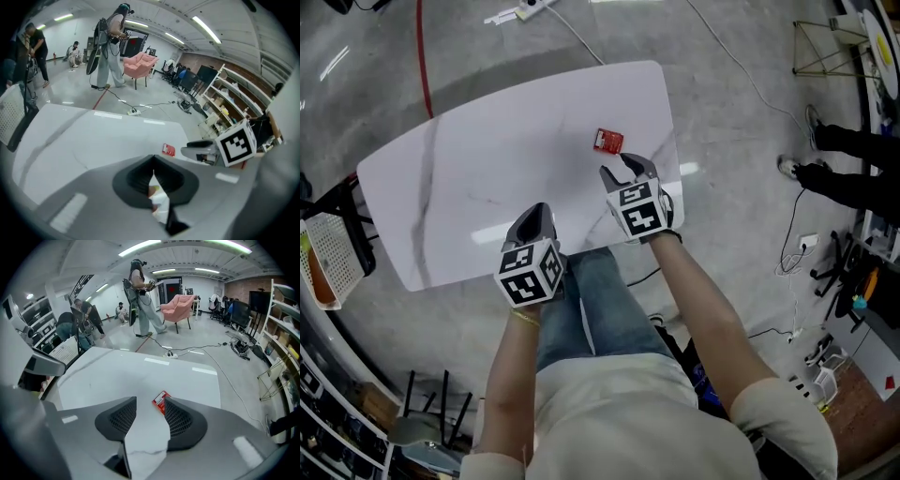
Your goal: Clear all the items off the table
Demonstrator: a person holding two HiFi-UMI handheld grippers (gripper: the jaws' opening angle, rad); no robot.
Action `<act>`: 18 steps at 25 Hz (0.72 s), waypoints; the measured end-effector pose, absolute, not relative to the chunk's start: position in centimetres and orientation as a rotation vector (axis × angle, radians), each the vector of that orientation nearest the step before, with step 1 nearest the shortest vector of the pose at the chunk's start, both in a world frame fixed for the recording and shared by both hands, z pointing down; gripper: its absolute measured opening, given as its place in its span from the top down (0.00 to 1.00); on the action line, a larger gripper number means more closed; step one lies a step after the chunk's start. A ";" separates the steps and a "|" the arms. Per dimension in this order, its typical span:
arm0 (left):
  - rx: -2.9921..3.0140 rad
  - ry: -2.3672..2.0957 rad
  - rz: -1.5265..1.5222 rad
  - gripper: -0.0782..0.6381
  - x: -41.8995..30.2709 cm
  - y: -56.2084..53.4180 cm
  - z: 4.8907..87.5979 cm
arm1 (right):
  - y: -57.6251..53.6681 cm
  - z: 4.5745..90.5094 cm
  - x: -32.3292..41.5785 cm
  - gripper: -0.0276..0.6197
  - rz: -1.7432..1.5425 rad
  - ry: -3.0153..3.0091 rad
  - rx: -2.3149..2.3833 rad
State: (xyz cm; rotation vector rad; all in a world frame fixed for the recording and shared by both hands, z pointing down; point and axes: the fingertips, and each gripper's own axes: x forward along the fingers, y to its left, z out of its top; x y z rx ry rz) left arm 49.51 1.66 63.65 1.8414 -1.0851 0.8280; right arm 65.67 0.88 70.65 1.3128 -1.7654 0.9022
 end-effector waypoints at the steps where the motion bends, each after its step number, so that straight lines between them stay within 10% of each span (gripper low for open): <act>1: 1.840 -1.086 0.829 0.88 49.6 1.4 64.0 | 0.6 71.4 65.8 0.67 0.901 -1.762 1.303; 18: 1.798 -1.077 0.853 0.88 49.6 -0.3 68.7 | -3.3 79.5 66.3 0.51 0.887 -1.710 1.229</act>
